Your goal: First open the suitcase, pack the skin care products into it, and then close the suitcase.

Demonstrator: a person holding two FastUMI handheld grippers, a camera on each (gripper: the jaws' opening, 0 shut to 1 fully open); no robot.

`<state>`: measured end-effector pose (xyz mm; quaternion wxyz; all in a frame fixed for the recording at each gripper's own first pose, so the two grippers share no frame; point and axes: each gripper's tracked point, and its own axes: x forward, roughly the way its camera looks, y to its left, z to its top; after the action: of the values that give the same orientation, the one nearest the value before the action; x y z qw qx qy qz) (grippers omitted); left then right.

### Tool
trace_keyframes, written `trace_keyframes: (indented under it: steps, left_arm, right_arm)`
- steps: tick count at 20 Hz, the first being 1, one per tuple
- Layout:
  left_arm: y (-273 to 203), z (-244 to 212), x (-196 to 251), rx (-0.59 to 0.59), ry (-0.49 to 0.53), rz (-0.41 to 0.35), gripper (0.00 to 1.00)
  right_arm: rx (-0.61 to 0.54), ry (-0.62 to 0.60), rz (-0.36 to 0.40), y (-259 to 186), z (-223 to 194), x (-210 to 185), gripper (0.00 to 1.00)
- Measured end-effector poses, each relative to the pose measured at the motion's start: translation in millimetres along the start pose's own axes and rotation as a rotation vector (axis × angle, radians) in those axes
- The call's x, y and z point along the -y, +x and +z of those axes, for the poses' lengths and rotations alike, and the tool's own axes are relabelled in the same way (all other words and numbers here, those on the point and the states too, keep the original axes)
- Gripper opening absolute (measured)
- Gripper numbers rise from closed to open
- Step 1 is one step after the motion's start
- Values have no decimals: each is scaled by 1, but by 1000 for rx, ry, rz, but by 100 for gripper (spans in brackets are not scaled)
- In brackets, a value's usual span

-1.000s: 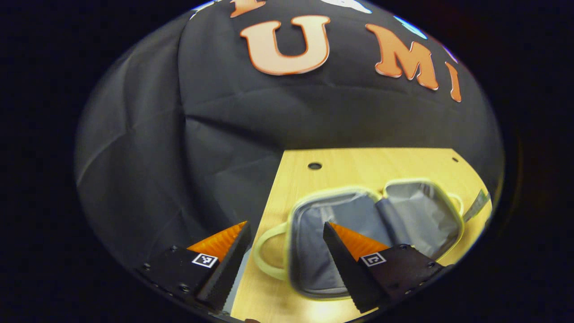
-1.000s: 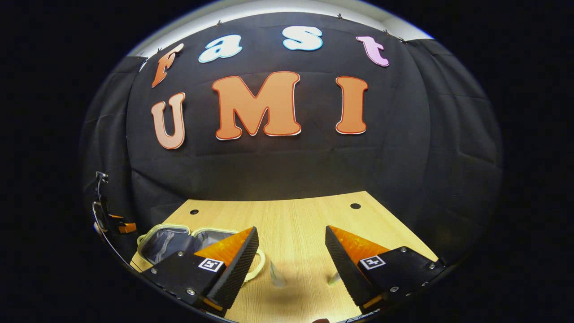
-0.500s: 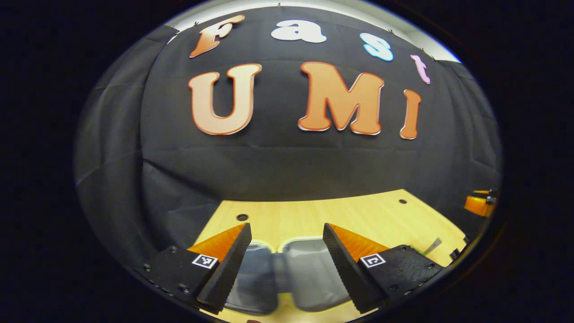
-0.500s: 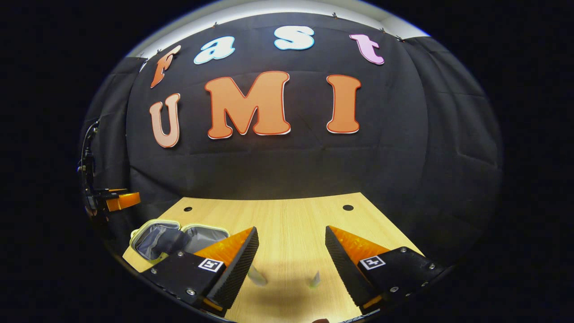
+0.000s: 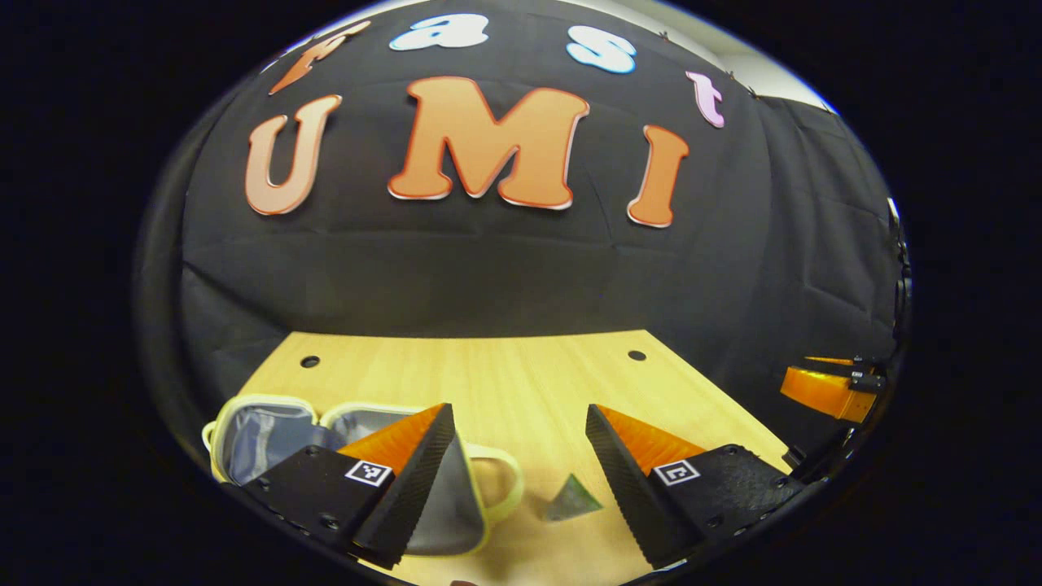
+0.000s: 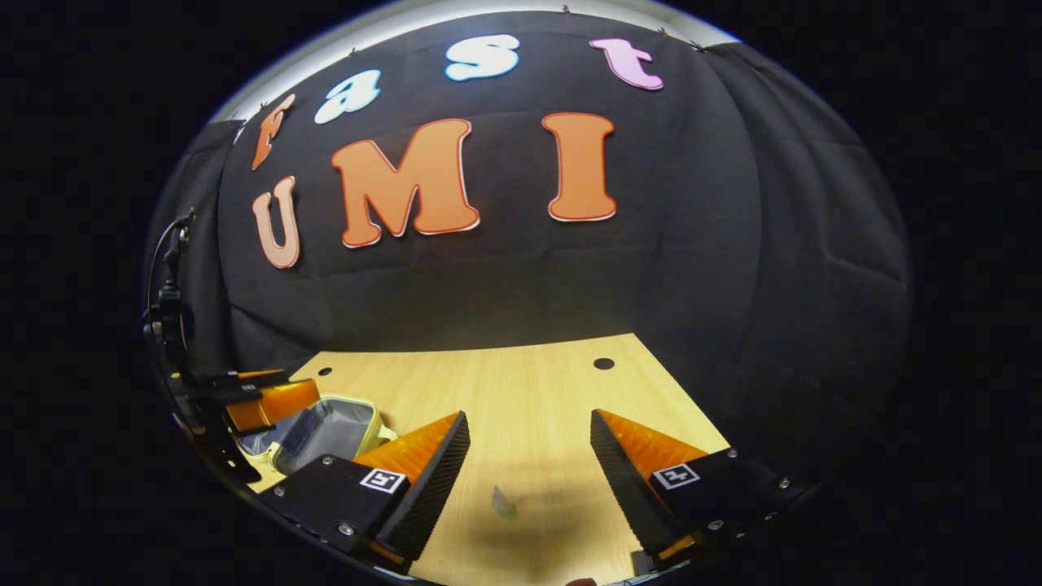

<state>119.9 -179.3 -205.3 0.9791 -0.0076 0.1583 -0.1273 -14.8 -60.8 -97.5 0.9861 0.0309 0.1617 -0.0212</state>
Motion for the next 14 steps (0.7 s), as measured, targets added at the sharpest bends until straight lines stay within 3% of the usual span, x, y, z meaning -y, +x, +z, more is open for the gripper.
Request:
trace_keyframes:
  steps: [4,11,14]
  left_arm:
    - [26,-42,38,-54,0,-3,100]
    - [51,-163,41,-298,57,83,100]
    - [54,-178,38,-325,49,99,100]
  right_arm:
    - [-34,-38,0,2,-11,34,95]
    - [-98,-34,1,6,-31,64,95]
    - [-115,-50,2,5,-38,71,95]
